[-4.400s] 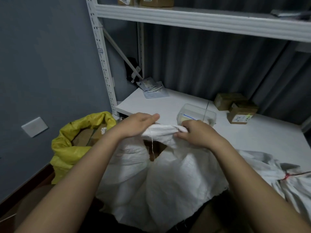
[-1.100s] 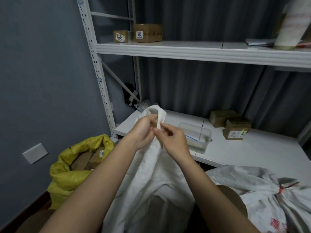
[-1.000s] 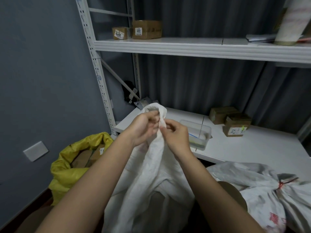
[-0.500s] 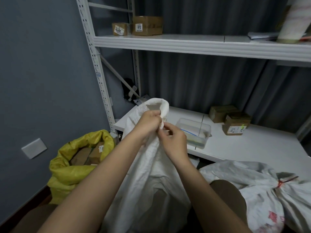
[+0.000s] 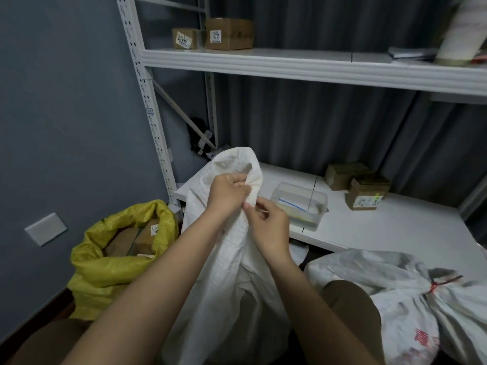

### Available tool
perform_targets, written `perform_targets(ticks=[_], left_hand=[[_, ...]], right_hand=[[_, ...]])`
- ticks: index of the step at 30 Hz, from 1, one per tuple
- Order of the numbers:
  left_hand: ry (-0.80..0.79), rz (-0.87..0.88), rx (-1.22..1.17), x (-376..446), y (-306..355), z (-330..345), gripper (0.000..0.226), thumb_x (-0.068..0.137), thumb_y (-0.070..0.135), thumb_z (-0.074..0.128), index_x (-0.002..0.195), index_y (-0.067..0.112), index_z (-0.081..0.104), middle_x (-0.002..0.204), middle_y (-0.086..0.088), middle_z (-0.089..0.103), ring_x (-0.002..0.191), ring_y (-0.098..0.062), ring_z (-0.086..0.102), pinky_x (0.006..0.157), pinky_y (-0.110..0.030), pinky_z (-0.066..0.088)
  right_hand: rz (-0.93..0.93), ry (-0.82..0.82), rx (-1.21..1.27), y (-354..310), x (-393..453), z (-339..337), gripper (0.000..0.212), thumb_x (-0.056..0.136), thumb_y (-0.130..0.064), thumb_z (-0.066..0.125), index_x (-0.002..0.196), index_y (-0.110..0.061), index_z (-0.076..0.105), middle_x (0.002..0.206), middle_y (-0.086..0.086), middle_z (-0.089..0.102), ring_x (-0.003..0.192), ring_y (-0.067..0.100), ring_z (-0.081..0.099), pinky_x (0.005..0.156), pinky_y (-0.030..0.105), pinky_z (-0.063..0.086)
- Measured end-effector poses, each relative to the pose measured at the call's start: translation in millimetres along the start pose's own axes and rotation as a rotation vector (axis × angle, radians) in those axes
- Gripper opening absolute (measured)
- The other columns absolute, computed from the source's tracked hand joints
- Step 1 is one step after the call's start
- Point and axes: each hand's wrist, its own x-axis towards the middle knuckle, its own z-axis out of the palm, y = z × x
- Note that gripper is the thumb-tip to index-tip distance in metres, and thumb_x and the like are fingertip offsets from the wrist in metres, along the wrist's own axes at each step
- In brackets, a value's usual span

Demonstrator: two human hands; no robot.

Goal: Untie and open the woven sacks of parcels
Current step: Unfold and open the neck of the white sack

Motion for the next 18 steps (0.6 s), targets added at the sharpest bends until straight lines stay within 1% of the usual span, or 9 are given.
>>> perform_targets(ticks=[1,3,5,7,9,12,13,15,18], left_hand=[[-0.039,-0.020,-0.047,-1,1,0,0.019,0.083,0.003,0.057,0.077,0.016,0.069,0.081,-0.008,0.070,0.071,-0.021,0.064,0.070,-0.033,0.052],[-0.130,-0.056,-0.119,-7,3,-6,0.013,0.089,0.014,0.056,0.091,0.015,0.069,0.088,-0.007,0.068,0.079,-0.019,0.062,0.072,-0.028,0.048],[-0.172,-0.067,-0.100,-14,-1,-14,0.016,0.095,0.022,0.054,0.102,0.018,0.068,0.099,0.000,0.070,0.091,-0.012,0.066,0.077,-0.021,0.051],[-0.252,-0.042,-0.043,-26,-2,-22,0.020,0.096,0.024,0.053,0.101,0.015,0.069,0.093,0.000,0.073,0.084,-0.010,0.069,0.071,-0.021,0.055],[-0.279,-0.019,0.030,-30,-5,-21,0.019,0.096,0.019,0.053,0.099,0.010,0.071,0.085,-0.005,0.074,0.075,-0.013,0.070,0.065,-0.024,0.055],[-0.106,0.100,0.281,-22,-11,-16,0.022,0.091,0.017,0.052,0.092,0.001,0.066,0.079,-0.018,0.069,0.064,-0.024,0.060,0.060,-0.040,0.049],[-0.055,0.130,0.351,-18,-12,-13,0.026,0.090,0.020,0.051,0.091,-0.002,0.063,0.080,-0.022,0.067,0.062,-0.027,0.058,0.060,-0.045,0.049],[-0.064,0.127,0.383,-15,-11,-7,0.025,0.090,0.019,0.049,0.085,-0.003,0.060,0.080,-0.024,0.064,0.063,-0.030,0.057,0.064,-0.047,0.050],[-0.188,-0.058,0.089,-21,7,-3,0.021,0.091,0.005,0.041,0.075,0.004,0.055,0.072,-0.015,0.054,0.070,-0.025,0.052,0.064,-0.033,0.044]], right_hand=[[0.039,0.033,0.040,1,2,1,0.007,0.086,-0.019,0.068,0.092,-0.018,0.072,0.075,-0.010,0.069,0.066,-0.002,0.061,0.064,0.013,0.046],[0.199,0.050,0.304,-4,10,-1,0.007,0.086,-0.008,0.065,0.088,-0.011,0.071,0.075,0.000,0.071,0.066,0.005,0.064,0.061,0.016,0.049],[0.365,-0.068,0.647,-10,16,-7,0.011,0.087,-0.002,0.062,0.094,-0.004,0.070,0.085,0.011,0.073,0.075,0.016,0.069,0.067,0.024,0.055],[0.417,-0.179,0.849,-13,22,-10,0.017,0.090,0.000,0.058,0.105,0.000,0.067,0.098,0.019,0.071,0.088,0.024,0.070,0.079,0.031,0.057],[0.334,-0.180,0.697,-13,29,-9,0.016,0.090,-0.003,0.060,0.102,-0.008,0.069,0.103,0.018,0.070,0.092,0.025,0.069,0.086,0.034,0.056],[0.014,0.024,-0.001,-5,37,-12,0.005,0.083,-0.022,0.071,0.085,-0.026,0.070,0.098,0.001,0.064,0.088,0.011,0.060,0.085,0.026,0.049],[-0.031,0.079,-0.057,-3,33,-15,0.003,0.083,-0.026,0.071,0.083,-0.024,0.069,0.092,-0.003,0.063,0.082,0.007,0.058,0.079,0.022,0.047],[-0.025,0.065,0.036,2,18,-17,0.015,0.089,-0.026,0.064,0.082,-0.016,0.072,0.078,-0.006,0.066,0.072,0.005,0.058,0.072,0.025,0.046],[-0.015,-0.135,0.141,1,-7,-9,0.014,0.093,-0.021,0.060,0.093,-0.020,0.073,0.084,-0.009,0.069,0.080,0.003,0.062,0.077,0.024,0.048]])
